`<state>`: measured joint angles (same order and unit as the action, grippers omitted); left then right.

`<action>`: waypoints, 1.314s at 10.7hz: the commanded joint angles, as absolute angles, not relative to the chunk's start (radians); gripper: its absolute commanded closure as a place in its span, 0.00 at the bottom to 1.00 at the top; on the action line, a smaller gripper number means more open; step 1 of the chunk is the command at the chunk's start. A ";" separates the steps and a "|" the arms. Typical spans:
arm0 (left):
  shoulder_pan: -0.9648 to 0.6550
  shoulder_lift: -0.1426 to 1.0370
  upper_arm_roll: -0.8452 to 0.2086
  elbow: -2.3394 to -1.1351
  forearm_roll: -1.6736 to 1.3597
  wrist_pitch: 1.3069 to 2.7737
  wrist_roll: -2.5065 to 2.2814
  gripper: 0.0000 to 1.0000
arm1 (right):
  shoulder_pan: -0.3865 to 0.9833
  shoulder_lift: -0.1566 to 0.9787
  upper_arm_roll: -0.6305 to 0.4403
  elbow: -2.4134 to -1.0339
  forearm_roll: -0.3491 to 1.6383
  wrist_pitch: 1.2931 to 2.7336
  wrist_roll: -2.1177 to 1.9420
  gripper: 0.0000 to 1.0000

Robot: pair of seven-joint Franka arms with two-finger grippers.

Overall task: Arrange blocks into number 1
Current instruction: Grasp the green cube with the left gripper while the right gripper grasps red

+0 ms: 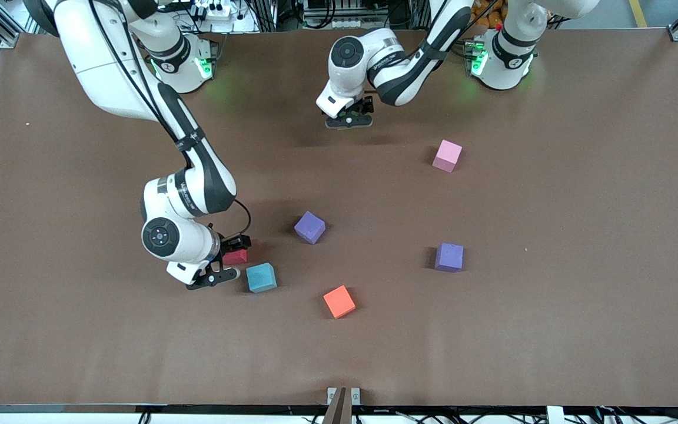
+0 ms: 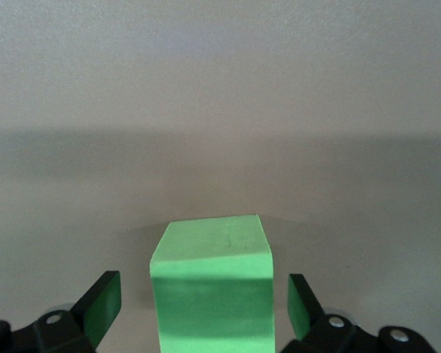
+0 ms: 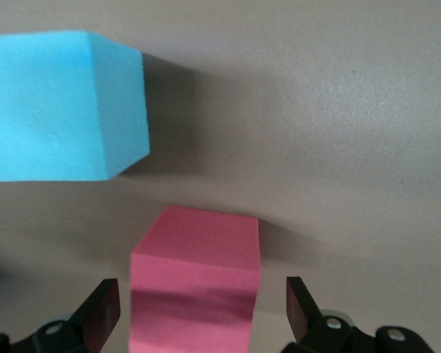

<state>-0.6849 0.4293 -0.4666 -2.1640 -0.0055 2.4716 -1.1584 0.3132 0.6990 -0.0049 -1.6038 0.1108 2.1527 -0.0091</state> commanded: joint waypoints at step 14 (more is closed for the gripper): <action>-0.689 0.450 -0.456 -2.145 0.064 2.517 -1.092 0.00 | 0.380 0.431 -0.051 -1.793 0.124 2.160 0.244 0.56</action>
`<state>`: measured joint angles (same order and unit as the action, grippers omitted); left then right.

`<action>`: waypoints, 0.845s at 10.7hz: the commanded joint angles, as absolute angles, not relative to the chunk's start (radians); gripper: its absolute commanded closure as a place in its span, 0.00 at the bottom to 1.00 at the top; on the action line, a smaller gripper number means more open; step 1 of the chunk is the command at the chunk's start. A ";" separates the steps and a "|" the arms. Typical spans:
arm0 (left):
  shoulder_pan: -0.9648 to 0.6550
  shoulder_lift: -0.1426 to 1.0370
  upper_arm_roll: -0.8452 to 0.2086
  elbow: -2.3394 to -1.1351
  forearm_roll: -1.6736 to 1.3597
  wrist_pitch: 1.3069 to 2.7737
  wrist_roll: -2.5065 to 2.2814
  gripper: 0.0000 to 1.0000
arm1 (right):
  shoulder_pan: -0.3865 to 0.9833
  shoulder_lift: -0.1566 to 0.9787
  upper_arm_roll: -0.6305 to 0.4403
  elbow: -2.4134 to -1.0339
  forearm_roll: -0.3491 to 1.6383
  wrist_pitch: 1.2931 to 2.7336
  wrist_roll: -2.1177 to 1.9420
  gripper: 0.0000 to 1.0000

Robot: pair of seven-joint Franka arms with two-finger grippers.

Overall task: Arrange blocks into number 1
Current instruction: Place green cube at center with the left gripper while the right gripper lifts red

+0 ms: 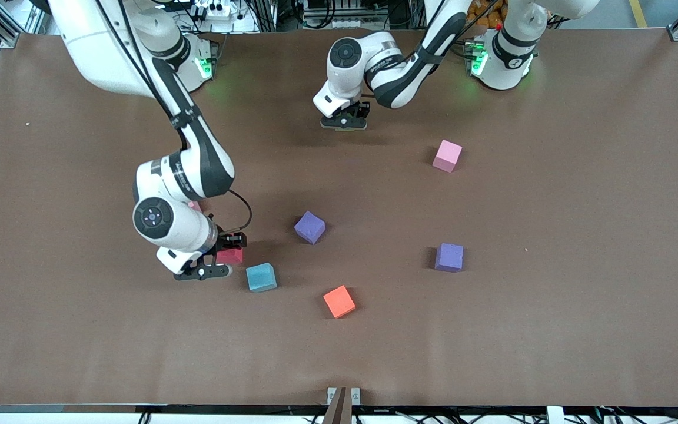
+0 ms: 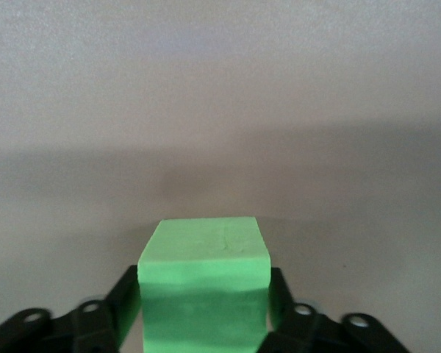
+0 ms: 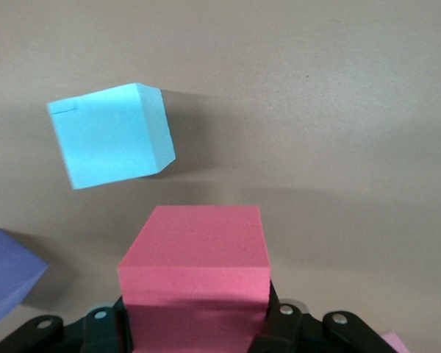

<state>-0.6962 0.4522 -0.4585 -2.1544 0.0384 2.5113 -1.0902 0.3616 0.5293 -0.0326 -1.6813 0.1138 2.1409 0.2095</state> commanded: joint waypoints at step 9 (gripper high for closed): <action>-0.329 0.169 -0.437 -2.111 0.067 2.358 -0.946 0.00 | 0.759 0.212 -0.155 -2.063 0.127 2.161 0.579 0.56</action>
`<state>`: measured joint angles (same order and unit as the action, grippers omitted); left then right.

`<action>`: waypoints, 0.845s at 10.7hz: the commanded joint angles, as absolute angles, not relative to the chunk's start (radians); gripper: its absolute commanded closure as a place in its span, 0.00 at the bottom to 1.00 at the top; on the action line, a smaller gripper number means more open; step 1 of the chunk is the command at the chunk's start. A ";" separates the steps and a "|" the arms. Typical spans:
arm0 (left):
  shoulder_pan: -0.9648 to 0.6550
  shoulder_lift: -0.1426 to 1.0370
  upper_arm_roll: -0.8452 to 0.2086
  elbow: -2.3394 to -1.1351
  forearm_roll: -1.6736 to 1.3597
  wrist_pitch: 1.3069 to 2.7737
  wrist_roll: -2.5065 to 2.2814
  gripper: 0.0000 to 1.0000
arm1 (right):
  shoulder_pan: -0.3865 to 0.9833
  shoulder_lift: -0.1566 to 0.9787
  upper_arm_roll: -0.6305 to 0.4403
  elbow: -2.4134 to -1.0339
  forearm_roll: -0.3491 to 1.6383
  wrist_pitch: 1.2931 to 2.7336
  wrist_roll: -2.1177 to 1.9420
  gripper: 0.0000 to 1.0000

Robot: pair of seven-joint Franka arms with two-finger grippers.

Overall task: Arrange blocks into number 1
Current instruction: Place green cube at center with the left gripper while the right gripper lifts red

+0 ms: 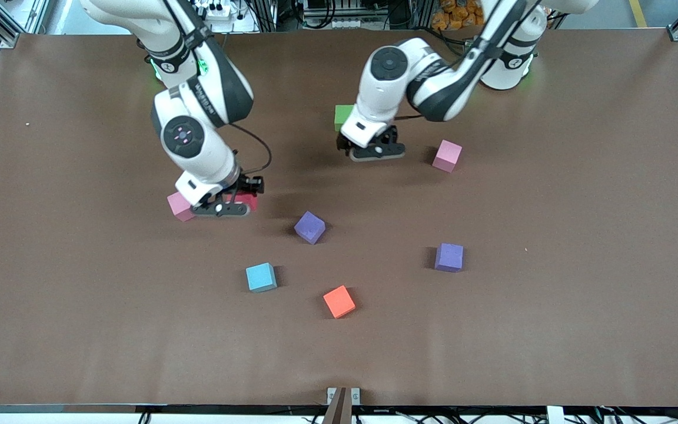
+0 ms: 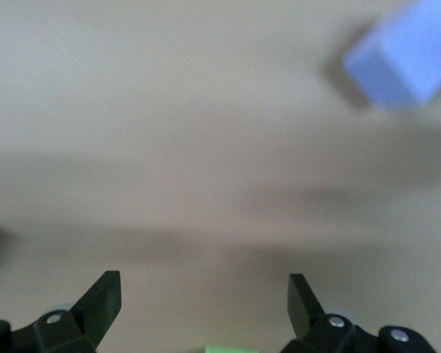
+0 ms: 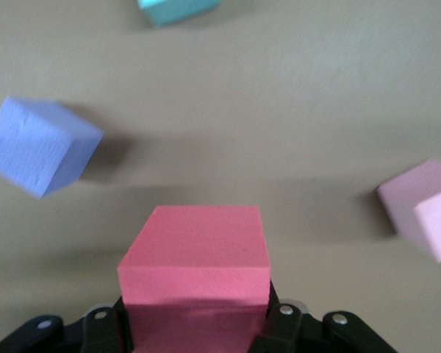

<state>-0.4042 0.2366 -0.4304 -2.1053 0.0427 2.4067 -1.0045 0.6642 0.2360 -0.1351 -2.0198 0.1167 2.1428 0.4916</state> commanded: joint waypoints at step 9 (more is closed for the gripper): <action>-0.031 0.098 -0.361 -2.071 0.066 2.140 -0.359 0.00 | 1.141 0.478 -0.144 -1.930 0.291 2.391 0.817 0.56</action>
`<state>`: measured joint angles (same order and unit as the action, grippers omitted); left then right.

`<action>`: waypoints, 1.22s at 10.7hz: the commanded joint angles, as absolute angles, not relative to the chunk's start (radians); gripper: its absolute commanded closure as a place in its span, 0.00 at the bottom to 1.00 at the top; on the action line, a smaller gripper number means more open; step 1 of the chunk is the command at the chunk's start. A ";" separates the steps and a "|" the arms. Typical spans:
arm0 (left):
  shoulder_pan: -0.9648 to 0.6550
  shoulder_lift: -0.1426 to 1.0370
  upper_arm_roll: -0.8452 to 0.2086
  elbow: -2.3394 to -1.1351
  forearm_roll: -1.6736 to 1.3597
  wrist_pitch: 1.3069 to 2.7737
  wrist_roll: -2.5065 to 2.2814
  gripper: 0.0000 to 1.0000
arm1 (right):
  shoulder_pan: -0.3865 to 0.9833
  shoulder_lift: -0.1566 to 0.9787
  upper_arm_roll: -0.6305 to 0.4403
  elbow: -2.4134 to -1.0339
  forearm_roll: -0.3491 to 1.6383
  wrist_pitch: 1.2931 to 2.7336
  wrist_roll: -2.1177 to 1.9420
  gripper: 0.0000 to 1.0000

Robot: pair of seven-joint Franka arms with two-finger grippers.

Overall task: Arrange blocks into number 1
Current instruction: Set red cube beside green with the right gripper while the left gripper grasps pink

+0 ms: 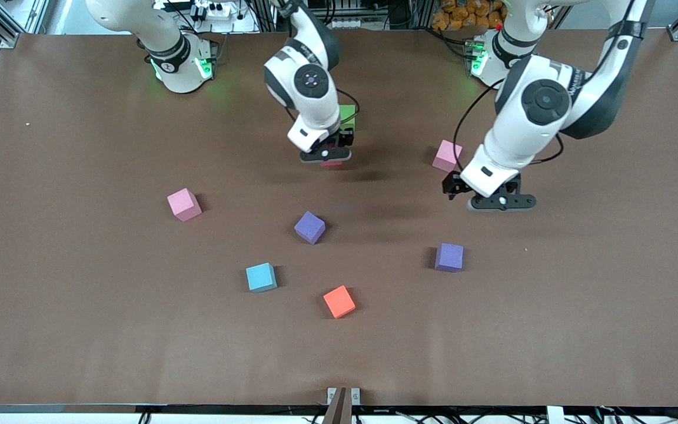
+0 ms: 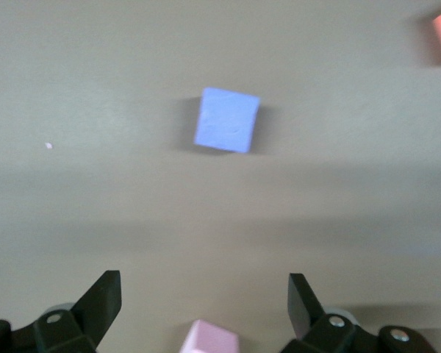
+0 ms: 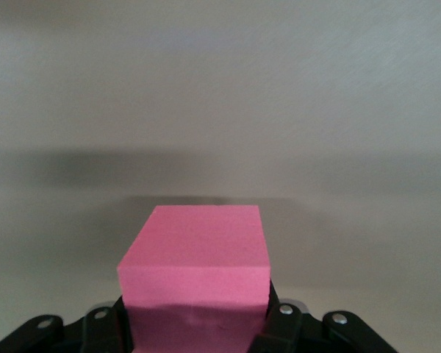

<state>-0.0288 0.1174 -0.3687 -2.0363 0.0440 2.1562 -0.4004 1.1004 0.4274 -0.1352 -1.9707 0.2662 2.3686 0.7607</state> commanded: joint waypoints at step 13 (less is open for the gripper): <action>-0.092 0.097 -0.492 -2.446 0.083 2.356 -0.200 0.00 | 1.137 0.503 -0.055 -1.977 0.287 2.416 0.899 0.45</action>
